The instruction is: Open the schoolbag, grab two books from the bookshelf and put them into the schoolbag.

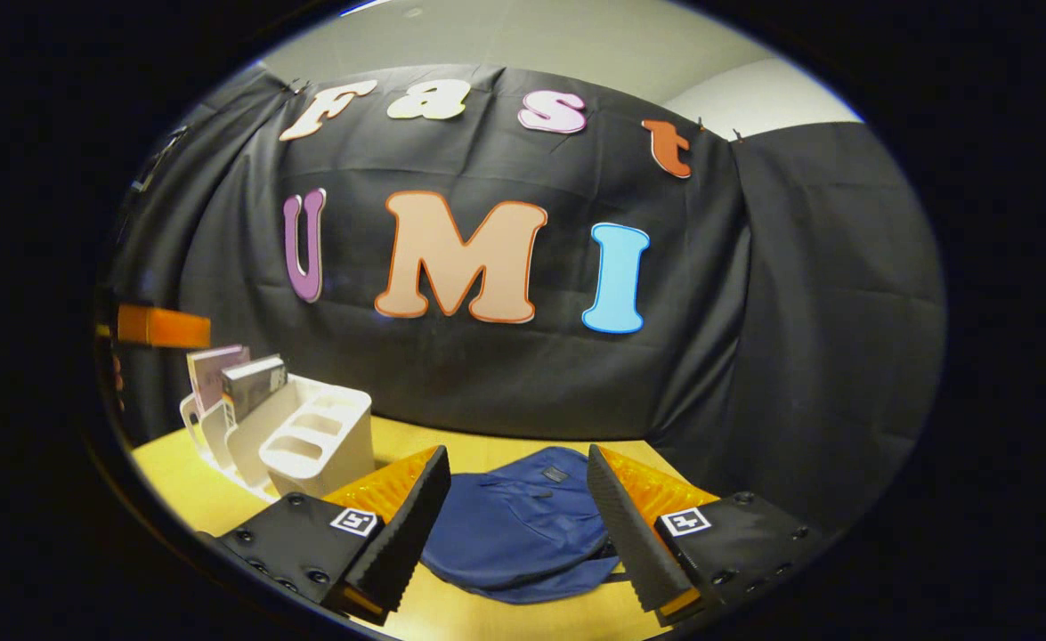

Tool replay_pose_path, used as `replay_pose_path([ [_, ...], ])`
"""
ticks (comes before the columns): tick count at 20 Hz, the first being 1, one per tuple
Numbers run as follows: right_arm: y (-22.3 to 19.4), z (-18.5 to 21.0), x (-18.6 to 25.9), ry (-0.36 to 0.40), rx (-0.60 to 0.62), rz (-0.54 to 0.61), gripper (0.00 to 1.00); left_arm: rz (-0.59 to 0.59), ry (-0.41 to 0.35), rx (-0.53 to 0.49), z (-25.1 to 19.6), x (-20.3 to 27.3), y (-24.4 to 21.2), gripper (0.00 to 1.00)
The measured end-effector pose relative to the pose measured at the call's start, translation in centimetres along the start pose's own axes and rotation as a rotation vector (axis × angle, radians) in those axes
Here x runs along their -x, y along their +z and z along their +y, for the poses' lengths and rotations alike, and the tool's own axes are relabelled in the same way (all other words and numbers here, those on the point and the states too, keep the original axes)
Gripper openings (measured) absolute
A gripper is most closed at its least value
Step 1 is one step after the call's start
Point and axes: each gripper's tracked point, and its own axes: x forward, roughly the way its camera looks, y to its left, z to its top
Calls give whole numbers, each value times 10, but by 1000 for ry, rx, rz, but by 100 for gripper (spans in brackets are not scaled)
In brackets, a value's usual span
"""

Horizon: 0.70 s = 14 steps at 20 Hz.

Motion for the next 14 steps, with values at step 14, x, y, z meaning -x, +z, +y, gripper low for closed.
replay_pose_path([
  [14, -118, -20, -4, 41, 612, 103, 98, 47, 86, -15, 17, 4, -13, 95],
])
